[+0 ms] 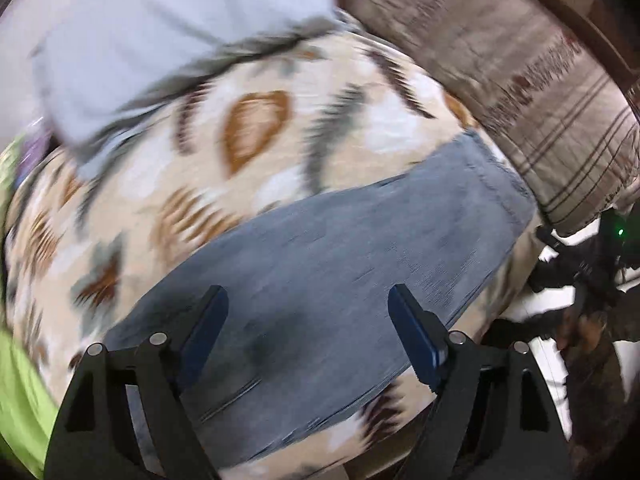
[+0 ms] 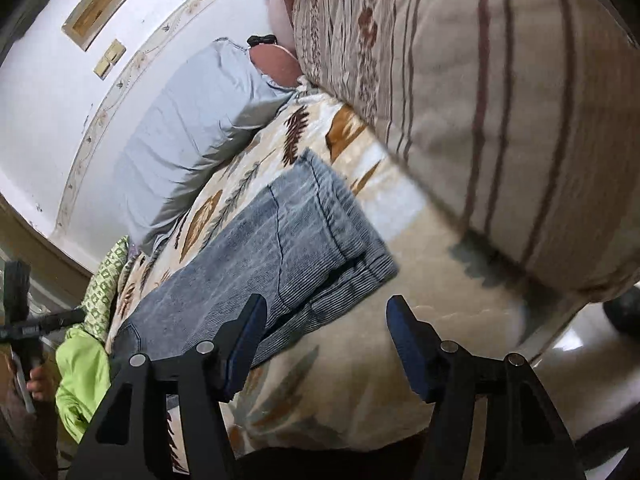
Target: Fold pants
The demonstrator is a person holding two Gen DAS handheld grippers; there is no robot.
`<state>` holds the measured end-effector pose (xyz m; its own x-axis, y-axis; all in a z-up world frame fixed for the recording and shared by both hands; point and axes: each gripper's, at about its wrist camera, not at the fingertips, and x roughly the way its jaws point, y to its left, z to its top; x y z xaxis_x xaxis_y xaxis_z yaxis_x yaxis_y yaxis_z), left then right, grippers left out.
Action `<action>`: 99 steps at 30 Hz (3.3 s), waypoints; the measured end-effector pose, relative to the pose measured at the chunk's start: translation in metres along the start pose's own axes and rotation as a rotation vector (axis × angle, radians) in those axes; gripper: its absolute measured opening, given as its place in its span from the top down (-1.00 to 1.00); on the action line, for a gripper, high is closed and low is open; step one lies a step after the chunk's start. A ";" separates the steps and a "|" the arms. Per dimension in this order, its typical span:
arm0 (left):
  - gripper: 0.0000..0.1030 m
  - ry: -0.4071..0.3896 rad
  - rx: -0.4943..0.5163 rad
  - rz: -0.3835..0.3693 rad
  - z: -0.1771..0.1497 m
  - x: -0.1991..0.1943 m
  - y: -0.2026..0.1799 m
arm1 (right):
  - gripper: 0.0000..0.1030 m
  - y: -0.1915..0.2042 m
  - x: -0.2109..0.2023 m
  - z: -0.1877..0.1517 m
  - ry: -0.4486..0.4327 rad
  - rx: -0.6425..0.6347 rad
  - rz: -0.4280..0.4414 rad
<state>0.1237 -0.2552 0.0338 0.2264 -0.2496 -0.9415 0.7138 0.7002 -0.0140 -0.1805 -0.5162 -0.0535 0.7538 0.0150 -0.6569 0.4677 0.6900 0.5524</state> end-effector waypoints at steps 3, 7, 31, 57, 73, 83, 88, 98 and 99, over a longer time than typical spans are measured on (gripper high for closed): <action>-0.60 0.052 0.041 -0.058 0.048 0.029 -0.039 | -0.24 -0.006 0.008 -0.001 -0.013 0.047 0.024; -0.60 0.133 0.070 -0.159 0.106 0.071 -0.086 | -0.27 -0.014 0.012 -0.007 -0.041 0.125 0.069; -0.61 0.418 0.636 -0.401 0.165 0.200 -0.224 | -0.28 -0.014 0.038 -0.004 -0.119 0.195 0.280; 0.79 0.148 0.622 -0.410 0.118 0.138 -0.228 | 0.43 -0.005 0.044 0.006 -0.133 0.109 0.209; -0.63 0.262 0.687 -0.313 0.096 0.160 -0.249 | 0.11 -0.012 0.042 0.001 -0.103 0.121 0.230; 0.70 0.175 0.765 -0.408 0.076 0.140 -0.285 | 0.41 -0.007 0.056 0.013 -0.119 0.091 0.218; 0.74 0.107 0.716 -0.406 0.063 0.110 -0.268 | 0.50 -0.003 0.050 0.014 -0.116 0.080 0.221; 0.74 0.017 0.595 -0.377 0.065 0.048 -0.213 | 0.51 0.035 0.022 0.021 -0.150 -0.082 0.196; 0.74 0.013 0.585 -0.374 0.065 0.045 -0.209 | 0.51 0.039 0.019 0.021 -0.151 -0.095 0.194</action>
<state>0.0278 -0.4557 0.0163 -0.1095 -0.3931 -0.9130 0.9832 0.0920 -0.1576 -0.1380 -0.5041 -0.0341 0.8890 0.0505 -0.4552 0.2674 0.7498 0.6053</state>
